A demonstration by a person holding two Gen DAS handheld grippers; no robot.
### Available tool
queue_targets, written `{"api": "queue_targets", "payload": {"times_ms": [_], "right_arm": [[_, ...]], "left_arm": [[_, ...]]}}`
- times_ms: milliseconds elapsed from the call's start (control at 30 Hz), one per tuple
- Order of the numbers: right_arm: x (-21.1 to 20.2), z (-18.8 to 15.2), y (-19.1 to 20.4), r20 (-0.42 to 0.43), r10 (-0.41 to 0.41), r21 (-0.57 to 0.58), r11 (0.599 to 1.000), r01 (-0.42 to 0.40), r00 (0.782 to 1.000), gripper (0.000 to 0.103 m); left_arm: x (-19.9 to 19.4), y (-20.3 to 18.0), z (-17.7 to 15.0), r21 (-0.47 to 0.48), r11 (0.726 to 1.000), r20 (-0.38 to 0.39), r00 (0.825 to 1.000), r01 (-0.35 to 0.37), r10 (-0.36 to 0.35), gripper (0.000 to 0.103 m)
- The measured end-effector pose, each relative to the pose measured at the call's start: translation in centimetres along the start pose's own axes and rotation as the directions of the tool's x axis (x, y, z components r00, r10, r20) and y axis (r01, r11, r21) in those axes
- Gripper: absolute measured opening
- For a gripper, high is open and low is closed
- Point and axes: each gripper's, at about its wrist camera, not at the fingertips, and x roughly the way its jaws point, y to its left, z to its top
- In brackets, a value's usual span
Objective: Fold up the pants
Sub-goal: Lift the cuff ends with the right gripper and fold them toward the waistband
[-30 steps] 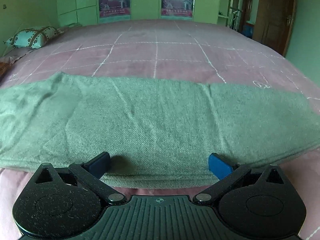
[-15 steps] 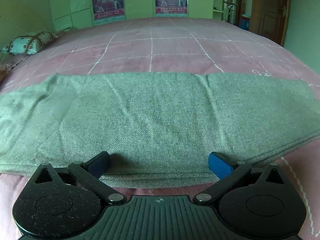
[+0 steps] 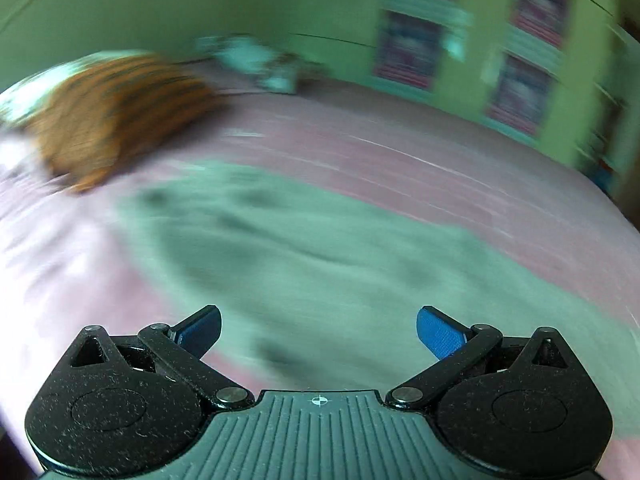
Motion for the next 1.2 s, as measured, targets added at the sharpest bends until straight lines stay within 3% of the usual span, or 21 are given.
{"api": "queue_targets", "payload": {"times_ms": [133,200,233,267,300,333,400,467,533,567,600,733,800,833,867,900,1000,1067,1100,1133,1200], "right_arm": [[5.9,-6.0,7.6,-0.149,0.123,-0.025,0.991,-0.128,0.981,0.008],[9.0,-11.5,10.4,-0.317,0.154,-0.072,0.98,-0.185,0.936,0.019],[11.0,-14.2,11.6,-0.46,0.078,-0.121,0.981,-0.15,0.885,0.019],[10.7,-15.5,12.0,-0.466,0.074,-0.122,0.982,-0.146,0.881,0.018],[9.3,-15.7,12.0,-0.397,0.126,-0.109,0.977,-0.183,0.909,0.018],[8.2,-15.6,12.0,-0.353,0.154,-0.11,0.973,-0.205,0.923,0.017],[7.2,-14.8,11.8,-0.333,0.141,-0.12,0.974,-0.19,0.932,0.019],[5.9,-13.6,10.4,-0.258,0.138,-0.13,0.976,-0.176,0.956,0.019],[5.7,-13.1,9.1,-0.221,0.08,-0.153,0.981,-0.116,0.972,0.02],[7.1,-13.2,8.1,-0.287,-0.017,-0.174,0.984,-0.034,0.958,0.02],[8.5,-13.6,7.4,-0.38,-0.067,-0.192,0.981,-0.008,0.922,0.016],[6.4,-12.1,8.2,-0.293,0.037,-0.179,0.979,-0.093,0.955,0.022],[7.5,-12.7,8.9,-0.316,0.05,-0.189,0.975,-0.114,0.948,0.022],[8.8,-13.8,9.2,-0.379,0.064,-0.173,0.975,-0.139,0.923,0.022],[10.4,-15.0,9.4,-0.472,0.08,-0.154,0.973,-0.172,0.878,0.023],[10.9,-15.6,10.0,-0.491,0.074,-0.179,0.967,-0.183,0.868,0.023],[10.2,-14.1,11.7,-0.384,0.126,-0.21,0.952,-0.22,0.914,0.022],[12.2,-13.3,11.6,-0.356,0.082,-0.218,0.961,-0.168,0.931,0.023],[14.0,-13.5,11.8,-0.403,0.031,-0.218,0.968,-0.129,0.915,0.024],[15.3,-13.7,11.0,-0.476,-0.006,-0.208,0.972,-0.105,0.88,0.024],[15.0,-12.9,11.1,-0.465,0.021,-0.201,0.971,-0.128,0.885,0.025]], "left_arm": [[0.4,7.0,0.1,-0.06,0.996,-0.023,0.998,-0.065,0.064,0.103],[0.5,8.9,-0.5,-0.077,0.994,-0.041,0.996,-0.08,0.077,0.103],[0.6,9.6,-0.9,-0.088,0.993,-0.048,0.996,-0.081,0.076,0.103],[0.6,10.2,-1.2,-0.095,0.993,-0.052,0.996,-0.074,0.07,0.103],[0.8,10.7,-1.6,-0.095,0.993,-0.052,0.996,-0.072,0.067,0.103],[0.9,11.0,-1.9,-0.094,0.993,-0.053,0.996,-0.071,0.066,0.103],[1.3,11.1,-2.5,-0.103,0.993,-0.066,0.997,-0.057,0.051,0.103],[1.7,10.4,-2.7,-0.107,0.993,-0.067,0.997,-0.05,0.043,0.103],[2.1,9.4,-2.5,-0.1,0.994,-0.067,0.997,-0.036,0.03,0.103],[2.4,8.8,-2.3,-0.1,0.995,-0.065,0.998,-0.026,0.019,0.103],[2.2,8.3,-2.0,-0.099,0.995,-0.064,0.998,-0.016,0.009,0.103],[2.5,6.9,-1.5,-0.088,0.996,-0.066,0.998,0.004,-0.01,0.103],[2.9,6.8,-1.5,-0.091,0.996,-0.076,0.997,-0.007,0.0,0.103],[3.1,6.9,-1.5,-0.1,0.995,-0.082,0.997,-0.011,0.002,0.103],[3.3,7.1,-1.4,-0.108,0.994,-0.088,0.996,-0.01,0.0,0.103],[3.4,7.3,-1.4,-0.111,0.994,-0.092,0.996,-0.009,-0.001,0.103],[3.4,8.2,-0.8,-0.105,0.994,-0.082,0.996,-0.036,0.027,0.103],[4.2,8.9,-0.2,-0.115,0.993,-0.088,0.996,-0.04,0.03,0.103],[4.5,9.0,0.0,-0.113,0.993,-0.085,0.996,-0.037,0.027,0.103],[4.8,9.2,0.2,-0.112,0.993,-0.075,0.997,-0.029,0.021,0.103],[5.9,9.9,0.6,-0.132,0.991,-0.068,0.997,0.033,-0.042,0.103]]}}
